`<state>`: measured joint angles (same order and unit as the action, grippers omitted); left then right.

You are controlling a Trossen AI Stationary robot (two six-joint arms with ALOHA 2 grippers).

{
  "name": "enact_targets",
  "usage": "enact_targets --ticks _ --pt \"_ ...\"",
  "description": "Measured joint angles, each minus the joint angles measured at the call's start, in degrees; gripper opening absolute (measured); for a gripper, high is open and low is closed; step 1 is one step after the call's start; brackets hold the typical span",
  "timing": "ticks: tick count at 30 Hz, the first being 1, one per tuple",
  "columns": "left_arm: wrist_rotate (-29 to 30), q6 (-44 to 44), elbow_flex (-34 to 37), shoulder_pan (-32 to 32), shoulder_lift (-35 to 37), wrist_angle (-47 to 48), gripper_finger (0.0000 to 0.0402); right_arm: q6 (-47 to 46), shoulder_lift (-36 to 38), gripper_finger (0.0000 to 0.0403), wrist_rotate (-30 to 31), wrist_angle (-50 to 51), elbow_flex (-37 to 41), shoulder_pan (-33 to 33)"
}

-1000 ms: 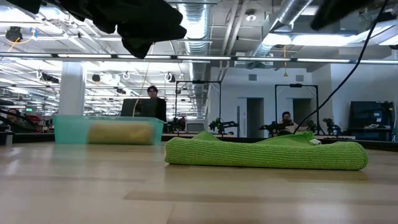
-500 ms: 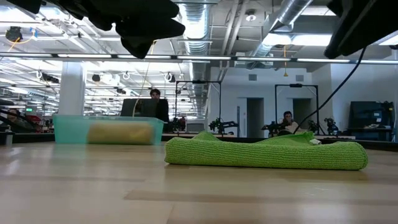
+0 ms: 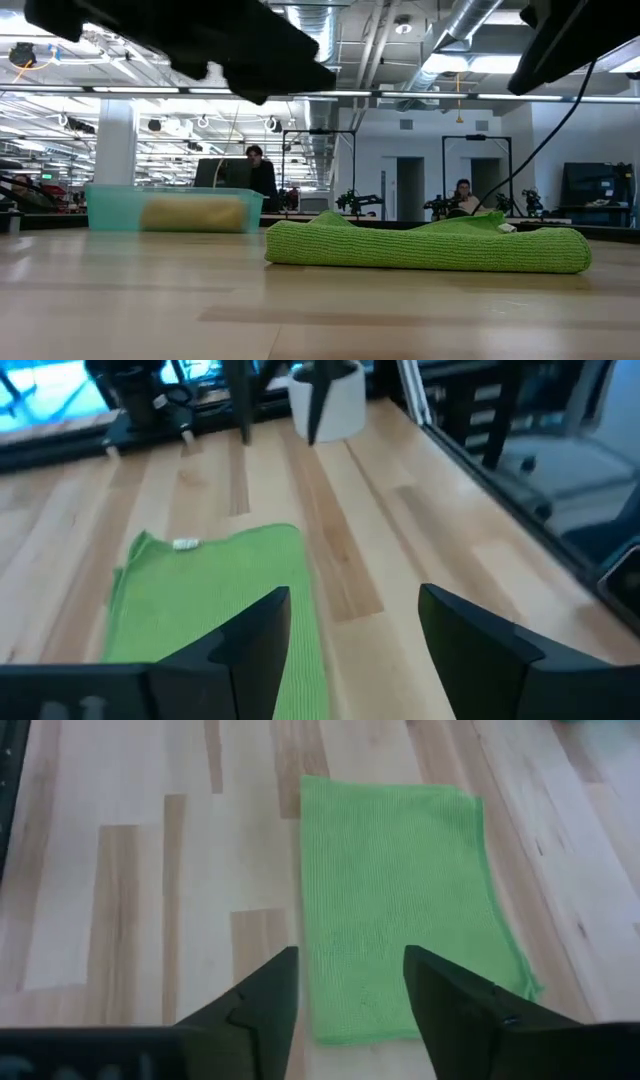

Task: Roll microfiber towels into tight, uniform cylinder then place into a basket
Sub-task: Roll the green microfiber cloth

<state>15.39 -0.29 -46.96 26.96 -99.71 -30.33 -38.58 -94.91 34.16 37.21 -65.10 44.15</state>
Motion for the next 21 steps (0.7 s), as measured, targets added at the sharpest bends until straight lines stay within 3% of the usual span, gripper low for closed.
enact_targets --ticks 5,11,21 --pt "0.0 4.0 -4.2 0.0 -5.7 3.8 0.0215 -2.9 -1.9 0.0227 0.3 -0.1 0.0 1.3" --pt "0.7 4.8 -9.1 -0.2 -11.1 9.6 0.0215 1.0 -8.7 0.023 0.5 -0.6 0.1 2.4" --pt "6.0 0.2 -11.9 -0.5 -12.0 20.0 0.0215 1.1 -16.5 0.023 0.2 -1.0 0.1 -0.9"
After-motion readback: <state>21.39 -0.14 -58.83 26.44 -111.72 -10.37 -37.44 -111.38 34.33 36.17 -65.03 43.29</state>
